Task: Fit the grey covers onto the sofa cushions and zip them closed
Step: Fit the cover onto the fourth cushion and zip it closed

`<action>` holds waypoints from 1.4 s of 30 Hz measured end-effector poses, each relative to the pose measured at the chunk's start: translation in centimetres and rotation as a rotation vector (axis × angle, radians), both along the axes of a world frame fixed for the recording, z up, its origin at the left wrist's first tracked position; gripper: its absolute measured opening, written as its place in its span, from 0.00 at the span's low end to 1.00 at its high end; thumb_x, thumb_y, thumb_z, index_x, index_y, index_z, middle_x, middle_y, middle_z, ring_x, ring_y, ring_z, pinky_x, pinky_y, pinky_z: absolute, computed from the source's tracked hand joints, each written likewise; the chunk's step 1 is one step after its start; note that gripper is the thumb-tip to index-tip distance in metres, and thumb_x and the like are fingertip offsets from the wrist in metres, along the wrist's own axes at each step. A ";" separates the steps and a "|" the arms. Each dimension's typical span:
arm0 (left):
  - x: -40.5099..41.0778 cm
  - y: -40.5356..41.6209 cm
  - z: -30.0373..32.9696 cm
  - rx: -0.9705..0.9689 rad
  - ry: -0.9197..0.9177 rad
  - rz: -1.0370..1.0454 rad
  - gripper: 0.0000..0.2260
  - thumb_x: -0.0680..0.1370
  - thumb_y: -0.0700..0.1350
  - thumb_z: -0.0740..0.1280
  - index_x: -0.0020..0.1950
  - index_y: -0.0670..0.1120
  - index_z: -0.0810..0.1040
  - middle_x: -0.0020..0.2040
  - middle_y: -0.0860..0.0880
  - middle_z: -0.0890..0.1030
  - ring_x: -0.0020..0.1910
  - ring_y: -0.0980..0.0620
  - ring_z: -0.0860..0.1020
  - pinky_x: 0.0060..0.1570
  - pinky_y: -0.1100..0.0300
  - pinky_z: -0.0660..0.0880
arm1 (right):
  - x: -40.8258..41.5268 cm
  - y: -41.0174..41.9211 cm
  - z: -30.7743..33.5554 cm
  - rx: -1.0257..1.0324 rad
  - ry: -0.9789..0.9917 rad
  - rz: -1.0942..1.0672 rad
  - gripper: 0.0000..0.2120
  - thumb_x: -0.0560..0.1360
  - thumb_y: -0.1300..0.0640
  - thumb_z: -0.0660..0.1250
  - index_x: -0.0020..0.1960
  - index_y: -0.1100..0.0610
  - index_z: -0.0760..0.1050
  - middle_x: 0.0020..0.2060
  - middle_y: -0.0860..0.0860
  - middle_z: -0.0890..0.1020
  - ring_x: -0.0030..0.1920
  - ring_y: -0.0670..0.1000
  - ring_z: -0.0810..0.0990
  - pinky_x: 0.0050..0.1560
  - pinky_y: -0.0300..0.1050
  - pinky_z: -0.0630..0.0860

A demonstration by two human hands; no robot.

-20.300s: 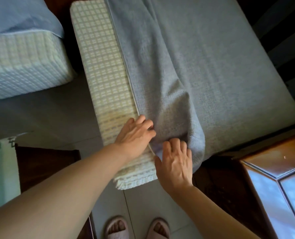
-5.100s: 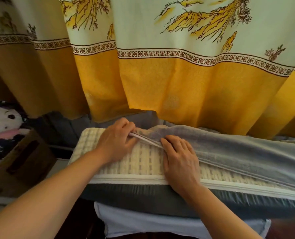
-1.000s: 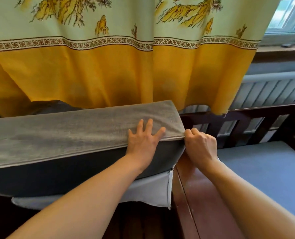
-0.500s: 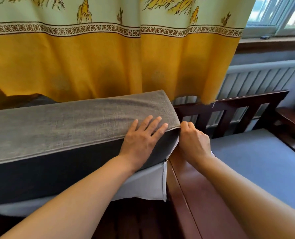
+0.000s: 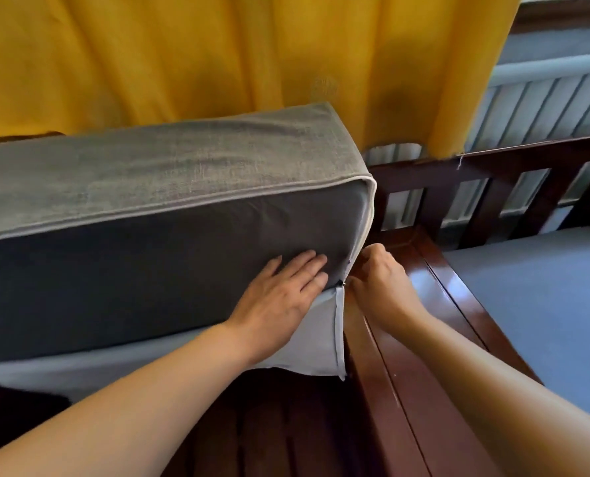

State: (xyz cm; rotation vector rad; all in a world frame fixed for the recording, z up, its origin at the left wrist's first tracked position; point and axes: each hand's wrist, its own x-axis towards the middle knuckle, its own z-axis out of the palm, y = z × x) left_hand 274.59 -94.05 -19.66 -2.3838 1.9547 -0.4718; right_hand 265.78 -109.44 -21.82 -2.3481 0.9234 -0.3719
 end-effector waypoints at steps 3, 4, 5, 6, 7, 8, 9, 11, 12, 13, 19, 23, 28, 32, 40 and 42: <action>-0.9 -0.8 -1.8 0.076 0.080 0.058 0.25 0.73 0.33 0.53 0.69 0.45 0.70 0.76 0.46 0.60 0.75 0.49 0.57 0.68 0.49 0.62 | -0.1 -1.0 -4.1 0.049 0.042 -0.010 0.16 0.75 0.55 0.66 0.59 0.58 0.66 0.57 0.56 0.76 0.58 0.59 0.74 0.55 0.50 0.72; -0.9 -0.9 -2.3 0.091 0.123 0.073 0.26 0.74 0.33 0.56 0.72 0.46 0.65 0.78 0.48 0.53 0.77 0.51 0.49 0.71 0.52 0.54 | 0.0 -1.3 -5.4 0.069 0.060 -0.014 0.16 0.75 0.55 0.66 0.59 0.58 0.66 0.56 0.56 0.76 0.57 0.58 0.74 0.54 0.49 0.73; -1.0 -1.2 -2.8 0.099 0.141 0.094 0.28 0.74 0.32 0.59 0.73 0.47 0.62 0.78 0.50 0.49 0.77 0.53 0.46 0.72 0.54 0.51 | 0.1 -1.6 -6.7 0.091 0.081 -0.015 0.16 0.75 0.55 0.66 0.58 0.59 0.66 0.55 0.55 0.77 0.56 0.58 0.75 0.53 0.49 0.73; -0.9 -1.4 -3.4 0.080 0.129 0.096 0.29 0.73 0.32 0.60 0.73 0.47 0.62 0.78 0.50 0.49 0.77 0.53 0.45 0.71 0.55 0.50 | 0.3 -1.8 -7.8 0.121 0.096 -0.017 0.16 0.75 0.54 0.66 0.58 0.59 0.66 0.54 0.55 0.77 0.55 0.58 0.75 0.52 0.49 0.74; -0.7 -1.7 -3.9 0.049 0.116 0.087 0.29 0.73 0.32 0.61 0.73 0.47 0.63 0.78 0.50 0.51 0.77 0.53 0.47 0.71 0.55 0.51 | 0.6 -2.1 -8.8 0.167 0.100 -0.017 0.16 0.75 0.53 0.66 0.58 0.58 0.67 0.53 0.54 0.77 0.54 0.57 0.76 0.51 0.49 0.74; -0.5 -1.8 -4.5 0.033 0.106 0.078 0.29 0.72 0.31 0.62 0.72 0.47 0.66 0.78 0.49 0.55 0.77 0.52 0.50 0.71 0.55 0.53 | 0.9 -2.3 -9.8 0.223 0.093 -0.015 0.17 0.75 0.53 0.67 0.59 0.58 0.67 0.53 0.53 0.77 0.53 0.56 0.76 0.50 0.47 0.74; -0.3 -1.9 -5.0 0.026 0.082 0.071 0.29 0.70 0.30 0.64 0.70 0.46 0.69 0.77 0.48 0.58 0.76 0.51 0.54 0.70 0.54 0.56 | 1.3 -2.4 -10.6 0.283 0.083 -0.013 0.17 0.75 0.52 0.67 0.59 0.58 0.68 0.52 0.52 0.77 0.53 0.54 0.75 0.49 0.45 0.73; 0.0 -2.0 -5.9 0.030 0.019 0.067 0.30 0.62 0.31 0.71 0.64 0.46 0.75 0.72 0.47 0.68 0.73 0.49 0.64 0.66 0.52 0.64 | 2.3 -2.5 -12.1 0.404 0.032 0.006 0.13 0.75 0.52 0.68 0.56 0.56 0.71 0.50 0.50 0.78 0.51 0.52 0.76 0.50 0.46 0.74; 0.1 -1.9 -6.2 0.032 0.005 0.071 0.31 0.58 0.32 0.73 0.60 0.46 0.78 0.68 0.46 0.73 0.69 0.49 0.69 0.63 0.52 0.69 | 2.7 -2.4 -12.6 0.490 -0.006 0.014 0.11 0.75 0.53 0.68 0.54 0.56 0.73 0.49 0.50 0.79 0.50 0.51 0.78 0.52 0.47 0.75; 0.3 -1.8 -6.4 0.027 0.003 0.073 0.31 0.55 0.32 0.74 0.57 0.47 0.80 0.65 0.47 0.76 0.66 0.49 0.73 0.60 0.52 0.72 | 3.0 -2.2 -13.1 0.589 -0.045 0.016 0.09 0.75 0.55 0.68 0.52 0.57 0.75 0.49 0.52 0.81 0.50 0.52 0.79 0.53 0.48 0.76; 0.7 -1.0 -5.8 -0.025 0.030 0.073 0.27 0.56 0.32 0.74 0.54 0.46 0.80 0.62 0.46 0.78 0.62 0.48 0.76 0.55 0.53 0.75 | 1.9 -0.2 -12.7 0.927 0.051 0.109 0.03 0.71 0.68 0.70 0.41 0.61 0.79 0.40 0.56 0.84 0.41 0.54 0.82 0.45 0.46 0.80; -0.5 -0.7 -3.3 0.038 0.062 0.146 0.27 0.66 0.31 0.67 0.65 0.44 0.73 0.71 0.47 0.69 0.70 0.48 0.67 0.66 0.52 0.65 | 0.4 0.0 -9.4 1.204 -0.053 0.151 0.05 0.73 0.70 0.67 0.47 0.66 0.80 0.45 0.59 0.84 0.46 0.56 0.83 0.51 0.50 0.79; -1.2 0.4 -1.2 0.026 0.158 0.235 0.24 0.75 0.37 0.64 0.71 0.46 0.66 0.73 0.49 0.64 0.72 0.50 0.62 0.66 0.56 0.62 | -1.2 -0.6 -5.0 1.367 -0.086 0.183 0.14 0.76 0.62 0.66 0.58 0.69 0.75 0.48 0.62 0.81 0.42 0.55 0.82 0.48 0.48 0.81; -2.4 0.4 1.9 0.048 0.200 0.290 0.09 0.80 0.47 0.57 0.60 0.49 0.68 0.61 0.53 0.70 0.62 0.52 0.68 0.53 0.59 0.64 | -1.4 -0.4 -1.5 1.497 -0.175 0.176 0.24 0.74 0.61 0.66 0.66 0.72 0.67 0.61 0.67 0.75 0.52 0.60 0.77 0.56 0.51 0.76; -4.9 -0.4 6.0 -0.495 0.117 0.076 0.20 0.77 0.64 0.52 0.45 0.47 0.64 0.37 0.53 0.66 0.30 0.56 0.63 0.26 0.62 0.61 | -0.6 -0.4 4.1 1.643 -0.313 0.167 0.09 0.79 0.61 0.59 0.46 0.65 0.74 0.31 0.57 0.81 0.28 0.49 0.81 0.30 0.40 0.79; -5.2 -0.7 5.9 -0.467 0.051 0.056 0.23 0.72 0.65 0.62 0.47 0.46 0.63 0.39 0.50 0.70 0.31 0.55 0.67 0.25 0.60 0.65 | -0.6 -0.5 4.5 1.650 -0.352 0.123 0.08 0.79 0.62 0.59 0.45 0.65 0.74 0.31 0.57 0.81 0.29 0.50 0.82 0.30 0.40 0.79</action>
